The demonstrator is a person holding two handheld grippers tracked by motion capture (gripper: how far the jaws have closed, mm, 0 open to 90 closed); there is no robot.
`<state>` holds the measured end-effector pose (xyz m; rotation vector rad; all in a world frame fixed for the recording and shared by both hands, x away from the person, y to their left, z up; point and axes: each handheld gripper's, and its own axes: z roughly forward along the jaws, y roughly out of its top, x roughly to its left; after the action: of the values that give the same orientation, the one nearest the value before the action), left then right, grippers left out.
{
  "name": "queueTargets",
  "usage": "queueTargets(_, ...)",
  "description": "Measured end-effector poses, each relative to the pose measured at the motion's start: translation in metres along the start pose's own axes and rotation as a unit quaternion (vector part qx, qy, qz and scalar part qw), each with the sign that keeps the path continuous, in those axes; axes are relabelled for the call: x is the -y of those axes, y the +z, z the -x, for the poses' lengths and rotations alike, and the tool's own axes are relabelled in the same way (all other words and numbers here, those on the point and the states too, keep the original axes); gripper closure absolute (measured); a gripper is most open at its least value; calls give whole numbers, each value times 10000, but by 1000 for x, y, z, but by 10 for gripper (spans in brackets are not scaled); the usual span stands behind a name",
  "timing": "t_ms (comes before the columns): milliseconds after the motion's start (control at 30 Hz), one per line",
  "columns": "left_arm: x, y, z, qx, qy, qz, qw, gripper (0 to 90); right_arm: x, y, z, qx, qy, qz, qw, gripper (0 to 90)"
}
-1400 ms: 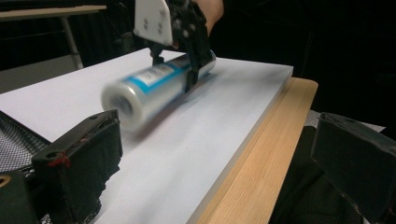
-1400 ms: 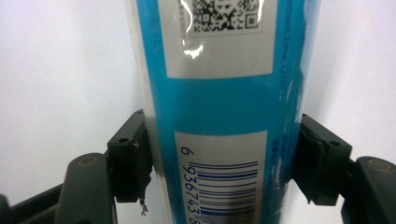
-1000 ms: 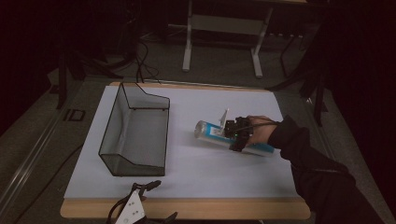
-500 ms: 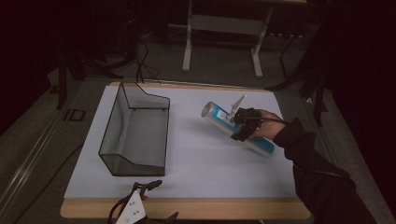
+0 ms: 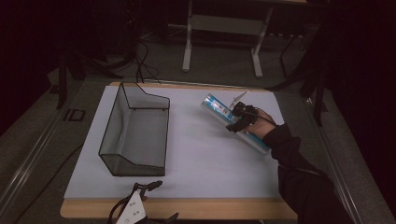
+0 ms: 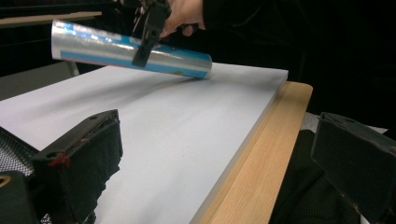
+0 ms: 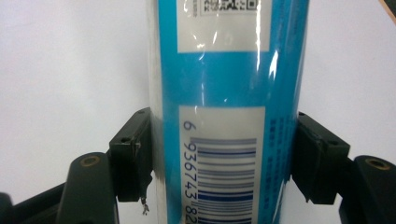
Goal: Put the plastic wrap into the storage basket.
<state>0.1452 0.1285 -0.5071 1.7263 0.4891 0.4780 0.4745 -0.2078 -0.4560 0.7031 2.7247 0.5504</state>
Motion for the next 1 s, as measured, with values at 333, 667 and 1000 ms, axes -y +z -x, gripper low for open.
queueTargets(333,1,-1,0,34,4,-15,10000,24,-4,33,6,-16,121,-347,9993,318)
queueTargets(667,1,-1,1,65,7,-24,10000,25,1,50,3,-35,34,-449,9990,317)
queueTargets(1000,2,1,2,110,-2,-73,9999,25,1,50,1,40,-71,-438,9990,310)
